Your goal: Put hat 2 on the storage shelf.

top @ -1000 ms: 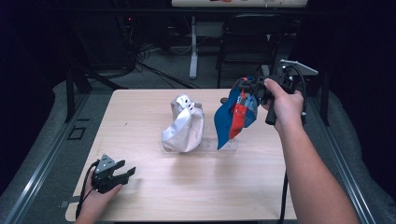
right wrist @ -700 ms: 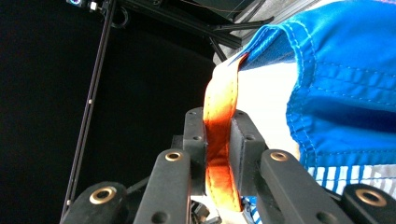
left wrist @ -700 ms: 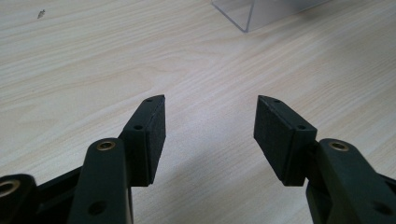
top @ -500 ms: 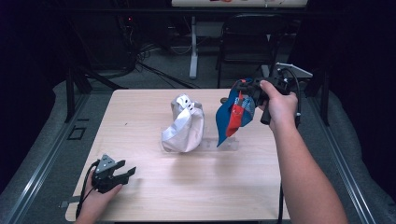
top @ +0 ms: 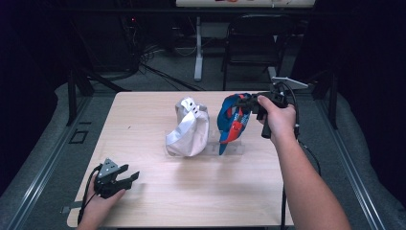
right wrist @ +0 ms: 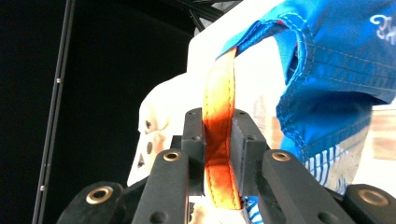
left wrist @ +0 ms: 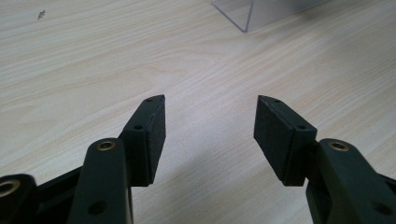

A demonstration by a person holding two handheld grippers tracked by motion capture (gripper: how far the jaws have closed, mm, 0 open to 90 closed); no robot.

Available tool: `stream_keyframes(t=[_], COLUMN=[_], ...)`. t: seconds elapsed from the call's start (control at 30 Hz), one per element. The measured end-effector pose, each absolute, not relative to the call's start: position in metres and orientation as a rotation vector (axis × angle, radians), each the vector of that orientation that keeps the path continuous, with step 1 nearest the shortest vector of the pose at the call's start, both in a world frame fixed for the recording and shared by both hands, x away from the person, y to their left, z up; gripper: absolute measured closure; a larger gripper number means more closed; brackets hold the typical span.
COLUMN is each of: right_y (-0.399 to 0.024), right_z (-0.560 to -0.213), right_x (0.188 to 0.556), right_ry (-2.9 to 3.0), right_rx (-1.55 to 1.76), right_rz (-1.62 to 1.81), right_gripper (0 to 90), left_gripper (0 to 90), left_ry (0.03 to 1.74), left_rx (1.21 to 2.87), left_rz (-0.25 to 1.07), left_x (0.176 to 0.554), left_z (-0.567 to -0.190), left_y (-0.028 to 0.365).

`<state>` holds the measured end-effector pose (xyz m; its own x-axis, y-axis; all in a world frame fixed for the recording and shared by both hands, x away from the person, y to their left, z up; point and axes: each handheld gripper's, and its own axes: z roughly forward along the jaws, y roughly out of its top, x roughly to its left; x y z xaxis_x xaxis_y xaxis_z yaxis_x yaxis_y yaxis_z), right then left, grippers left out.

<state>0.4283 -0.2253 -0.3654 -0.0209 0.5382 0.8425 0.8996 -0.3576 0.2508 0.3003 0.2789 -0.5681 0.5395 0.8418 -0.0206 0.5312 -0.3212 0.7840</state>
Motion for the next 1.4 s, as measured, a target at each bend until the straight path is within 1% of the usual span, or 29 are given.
stream_keyframes(t=[0.2,0.33,0.77,1.0,1.1,1.2,1.4], right_y=[-0.232,-0.236,-0.256,-0.262,-0.262,-0.264,-0.266], right_z=[-0.367,-0.365,-0.361,-0.363,-0.365,-0.368,-0.374], right_x=[0.424,0.418,0.393,0.378,0.372,0.366,0.353], right_ry=[-1.509,-1.547,-1.713,-1.844,-1.911,-1.958,-2.007], right_rx=[-1.899,-1.913,-2.003,-2.014,-2.018,-2.003,-1.994], right_rz=[-1.343,-1.357,-1.376,-1.415,-1.416,-1.424,-1.441], right_gripper=[72.6,67.7,60.0,49.2,46.5,44.8,44.4], left_gripper=[44.2,44.2,44.2,43.8,43.6,43.6,43.6], left_ry=[1.109,1.111,1.078,1.066,1.060,1.063,1.072], left_rx=[2.007,1.998,2.028,2.030,2.031,2.031,2.036], left_rz=[0.511,0.507,0.487,0.489,0.492,0.493,0.494], left_x=[0.300,0.302,0.311,0.315,0.316,0.316,0.315], left_z=[-0.568,-0.568,-0.569,-0.571,-0.571,-0.571,-0.570], left_y=[0.279,0.277,0.269,0.263,0.262,0.262,0.264])
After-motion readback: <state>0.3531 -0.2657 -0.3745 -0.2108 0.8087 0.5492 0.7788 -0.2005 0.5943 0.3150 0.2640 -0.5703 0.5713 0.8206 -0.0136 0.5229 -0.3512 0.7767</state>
